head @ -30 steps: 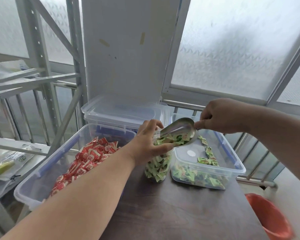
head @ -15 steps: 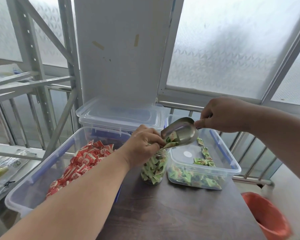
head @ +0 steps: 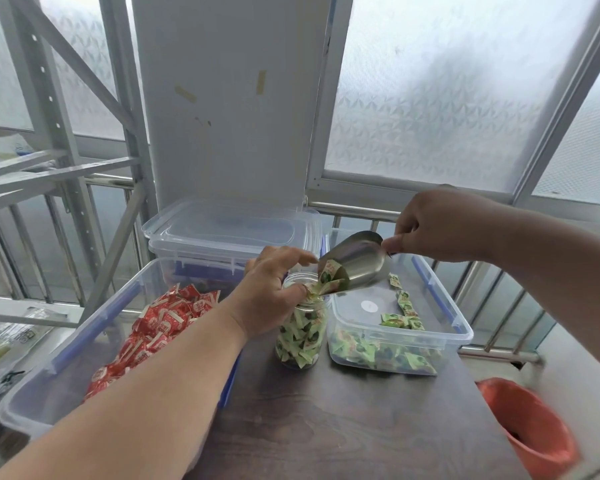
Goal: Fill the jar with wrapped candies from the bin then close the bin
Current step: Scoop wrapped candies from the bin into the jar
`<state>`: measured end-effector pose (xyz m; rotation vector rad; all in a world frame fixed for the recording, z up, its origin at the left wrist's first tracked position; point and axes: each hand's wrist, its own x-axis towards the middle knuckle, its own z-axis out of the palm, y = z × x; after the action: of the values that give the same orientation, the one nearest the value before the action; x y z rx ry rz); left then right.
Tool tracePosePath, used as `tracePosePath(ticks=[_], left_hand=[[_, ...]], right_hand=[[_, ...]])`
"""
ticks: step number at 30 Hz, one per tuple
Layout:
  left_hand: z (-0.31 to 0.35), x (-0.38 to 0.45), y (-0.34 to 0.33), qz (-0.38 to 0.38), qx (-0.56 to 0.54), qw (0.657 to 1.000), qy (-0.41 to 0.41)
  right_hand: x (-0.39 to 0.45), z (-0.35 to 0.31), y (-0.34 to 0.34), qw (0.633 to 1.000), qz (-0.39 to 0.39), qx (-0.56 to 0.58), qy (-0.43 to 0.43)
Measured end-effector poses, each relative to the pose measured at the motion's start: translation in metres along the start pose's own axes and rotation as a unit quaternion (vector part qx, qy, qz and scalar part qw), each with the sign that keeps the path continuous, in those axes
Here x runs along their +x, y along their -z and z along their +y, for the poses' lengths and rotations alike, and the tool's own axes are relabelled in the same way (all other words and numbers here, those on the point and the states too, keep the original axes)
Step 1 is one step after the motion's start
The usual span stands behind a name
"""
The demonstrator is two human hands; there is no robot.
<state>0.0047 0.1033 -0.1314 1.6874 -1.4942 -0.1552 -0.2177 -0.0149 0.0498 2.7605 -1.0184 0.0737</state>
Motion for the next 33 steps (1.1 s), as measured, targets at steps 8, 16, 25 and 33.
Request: tracePosePath(ticks=[8,16,25,33], left_hand=[[0.006,0.002,-0.003,-0.025,0.014,0.995,-0.099],[-0.002,0.005,-0.001,0.011,0.003,0.998,-0.066],[0.002,0.002,-0.001,0.019,-0.04,0.997,-0.066],[0.007,-0.002,0.008,-0.047,-0.025,0.999,-0.005]], right_hand=[[0.004,-0.016,0.014,1.0,0.016,-0.016,0.013],[-0.003,-0.031,0.027,0.998,0.046,-0.024,0.027],[-0.006,-0.037,0.035,0.995,0.091,-0.019,0.017],[0.003,-0.014,0.008,0.994,0.066,0.05,-0.072]])
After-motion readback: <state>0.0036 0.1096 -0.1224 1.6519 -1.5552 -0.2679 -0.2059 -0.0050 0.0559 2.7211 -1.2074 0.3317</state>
